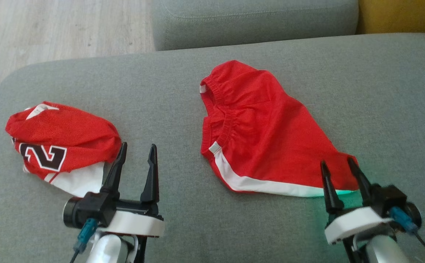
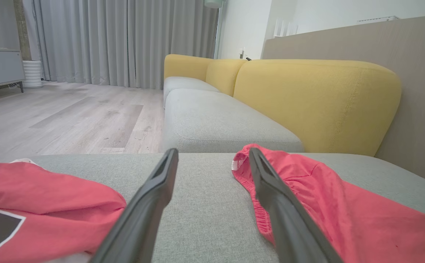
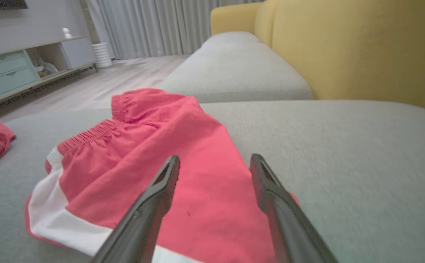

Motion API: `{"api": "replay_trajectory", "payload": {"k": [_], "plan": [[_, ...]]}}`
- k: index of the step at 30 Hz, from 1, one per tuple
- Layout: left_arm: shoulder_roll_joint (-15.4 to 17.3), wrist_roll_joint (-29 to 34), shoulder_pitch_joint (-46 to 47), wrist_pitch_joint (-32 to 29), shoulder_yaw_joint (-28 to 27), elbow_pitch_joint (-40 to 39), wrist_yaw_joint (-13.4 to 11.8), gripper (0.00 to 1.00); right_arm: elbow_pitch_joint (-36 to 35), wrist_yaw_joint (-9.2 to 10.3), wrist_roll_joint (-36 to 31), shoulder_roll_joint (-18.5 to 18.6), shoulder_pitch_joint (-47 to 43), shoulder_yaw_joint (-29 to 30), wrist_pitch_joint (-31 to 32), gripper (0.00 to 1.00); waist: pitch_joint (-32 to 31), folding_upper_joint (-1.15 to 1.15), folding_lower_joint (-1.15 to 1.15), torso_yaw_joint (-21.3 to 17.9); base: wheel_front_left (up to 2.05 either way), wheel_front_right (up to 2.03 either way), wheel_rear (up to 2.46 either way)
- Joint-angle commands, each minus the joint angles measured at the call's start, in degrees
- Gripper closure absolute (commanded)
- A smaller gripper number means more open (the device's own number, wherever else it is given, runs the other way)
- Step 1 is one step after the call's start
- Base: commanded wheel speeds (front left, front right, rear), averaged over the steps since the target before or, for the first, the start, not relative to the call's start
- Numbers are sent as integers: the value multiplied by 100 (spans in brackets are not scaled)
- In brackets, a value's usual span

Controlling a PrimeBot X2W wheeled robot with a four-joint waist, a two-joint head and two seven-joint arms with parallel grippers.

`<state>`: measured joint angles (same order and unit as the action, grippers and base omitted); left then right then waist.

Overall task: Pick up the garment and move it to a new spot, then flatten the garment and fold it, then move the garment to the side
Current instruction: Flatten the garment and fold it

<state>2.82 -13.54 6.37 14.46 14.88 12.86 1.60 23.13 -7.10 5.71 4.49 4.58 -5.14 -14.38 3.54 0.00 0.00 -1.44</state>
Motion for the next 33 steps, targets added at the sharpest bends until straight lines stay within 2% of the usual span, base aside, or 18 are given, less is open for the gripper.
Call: {"api": "replay_trajectory", "payload": {"k": [1,8,11,14,20,21,22,27,33], "plan": [[6,37,163,54,-171,-188,24,0,-186,-39,-28,-53,183,-88,-61,0,23,0,0,-13,0,0,0],[6,35,263,54,-129,-170,36,0,10,-39,-332,-155,393,732,122,0,158,0,0,-11,0,0,0],[6,9,303,54,-103,-149,32,0,403,-39,-101,-159,606,1007,410,0,217,0,0,39,0,0,0],[6,9,315,54,-82,-131,32,0,746,-39,112,-159,738,1020,618,0,249,0,0,78,0,0,0],[6,32,333,54,-114,-122,36,0,1169,-39,526,-160,909,614,826,0,313,0,0,99,0,0,0],[6,36,335,54,-120,-121,36,0,1183,-39,587,-160,934,538,804,72,316,0,0,94,0,0,0],[6,38,338,54,-123,-118,35,0,1178,-39,628,-160,958,473,759,100,314,0,0,89,0,0,0],[6,37,335,54,-134,-98,26,0,1026,-39,384,-160,1049,372,422,100,271,0,0,45,0,0,0],[6,11,309,54,-126,-106,14,0,584,-39,-371,-153,1141,789,167,100,200,0,0,24,0,0,0]]}}
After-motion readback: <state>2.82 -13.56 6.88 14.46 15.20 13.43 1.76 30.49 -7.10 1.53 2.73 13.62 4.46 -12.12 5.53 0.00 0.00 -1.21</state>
